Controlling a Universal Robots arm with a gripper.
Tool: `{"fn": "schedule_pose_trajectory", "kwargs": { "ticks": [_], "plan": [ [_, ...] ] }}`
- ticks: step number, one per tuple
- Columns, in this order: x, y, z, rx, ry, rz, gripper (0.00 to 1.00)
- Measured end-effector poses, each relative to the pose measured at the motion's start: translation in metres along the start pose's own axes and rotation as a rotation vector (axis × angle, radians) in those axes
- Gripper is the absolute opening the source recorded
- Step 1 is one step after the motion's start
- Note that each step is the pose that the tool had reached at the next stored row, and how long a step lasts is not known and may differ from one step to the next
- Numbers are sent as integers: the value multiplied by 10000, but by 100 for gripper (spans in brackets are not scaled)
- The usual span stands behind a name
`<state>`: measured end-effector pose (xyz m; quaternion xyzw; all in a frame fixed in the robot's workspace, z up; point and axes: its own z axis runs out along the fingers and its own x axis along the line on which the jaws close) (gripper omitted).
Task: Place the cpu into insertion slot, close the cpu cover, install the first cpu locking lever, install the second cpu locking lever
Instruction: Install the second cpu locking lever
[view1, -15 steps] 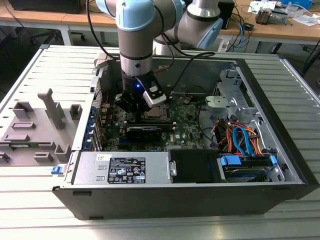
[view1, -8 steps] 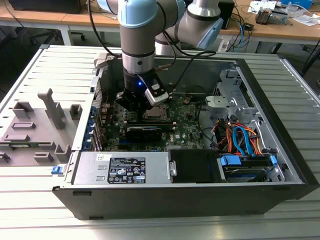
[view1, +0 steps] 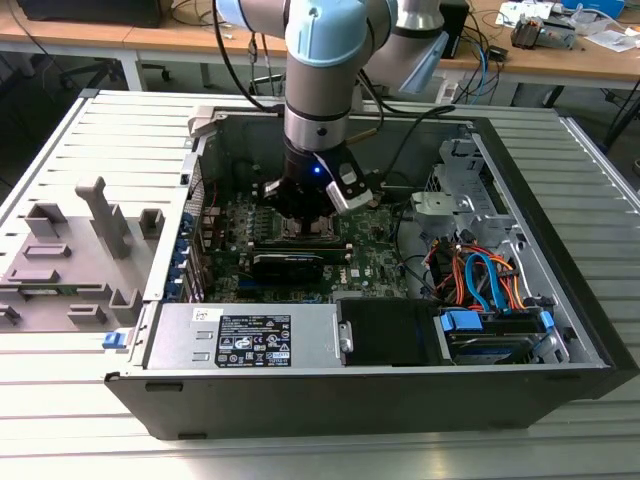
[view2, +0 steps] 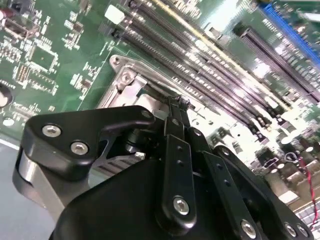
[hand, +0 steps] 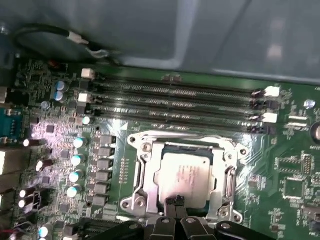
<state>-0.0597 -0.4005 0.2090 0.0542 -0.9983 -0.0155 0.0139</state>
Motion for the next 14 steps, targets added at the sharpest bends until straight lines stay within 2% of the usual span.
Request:
{"fn": "schedule_pose_trajectory", "kwargs": {
  "ticks": [2, 7, 14],
  "plan": [
    [-13, 10, -14, -10, -1, 44, 11],
    [-61, 97, -46, -4, -4, 151, 11],
    [-141, 97, -117, -13, 68, 206, 11]
  ]
}}
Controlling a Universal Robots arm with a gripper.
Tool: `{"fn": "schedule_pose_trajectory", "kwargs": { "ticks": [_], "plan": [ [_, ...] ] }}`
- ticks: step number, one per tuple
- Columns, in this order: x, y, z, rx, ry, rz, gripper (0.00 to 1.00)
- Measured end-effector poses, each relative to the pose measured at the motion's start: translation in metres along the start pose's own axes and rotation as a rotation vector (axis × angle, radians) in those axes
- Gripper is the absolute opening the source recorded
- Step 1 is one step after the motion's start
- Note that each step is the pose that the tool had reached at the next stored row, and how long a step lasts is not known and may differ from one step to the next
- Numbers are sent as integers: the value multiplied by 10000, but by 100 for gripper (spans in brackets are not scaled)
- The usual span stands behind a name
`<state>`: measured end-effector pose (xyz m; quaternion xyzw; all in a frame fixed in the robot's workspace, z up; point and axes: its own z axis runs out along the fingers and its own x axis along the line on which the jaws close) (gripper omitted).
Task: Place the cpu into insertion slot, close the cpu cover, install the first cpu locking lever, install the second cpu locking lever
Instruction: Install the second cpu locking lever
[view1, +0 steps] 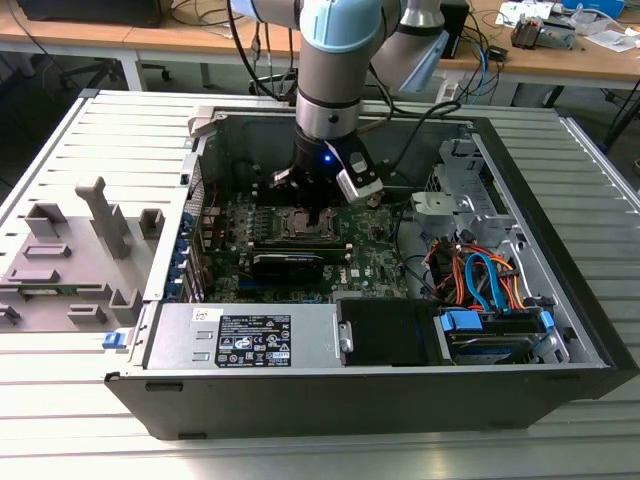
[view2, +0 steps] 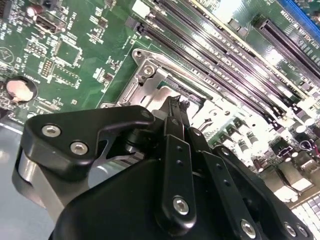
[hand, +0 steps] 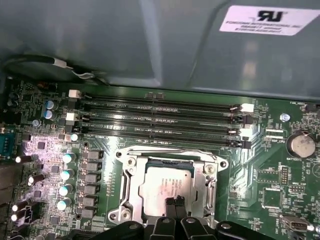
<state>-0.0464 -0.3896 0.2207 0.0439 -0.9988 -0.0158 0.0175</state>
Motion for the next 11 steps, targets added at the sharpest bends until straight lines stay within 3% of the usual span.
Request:
{"fn": "schedule_pose_trajectory", "kwargs": {
  "ticks": [4, 11],
  "plan": [
    [3, 7, -138, -1, 1, 0, 11],
    [4, 8, -155, -7, 0, 1, 11]
  ]
}}
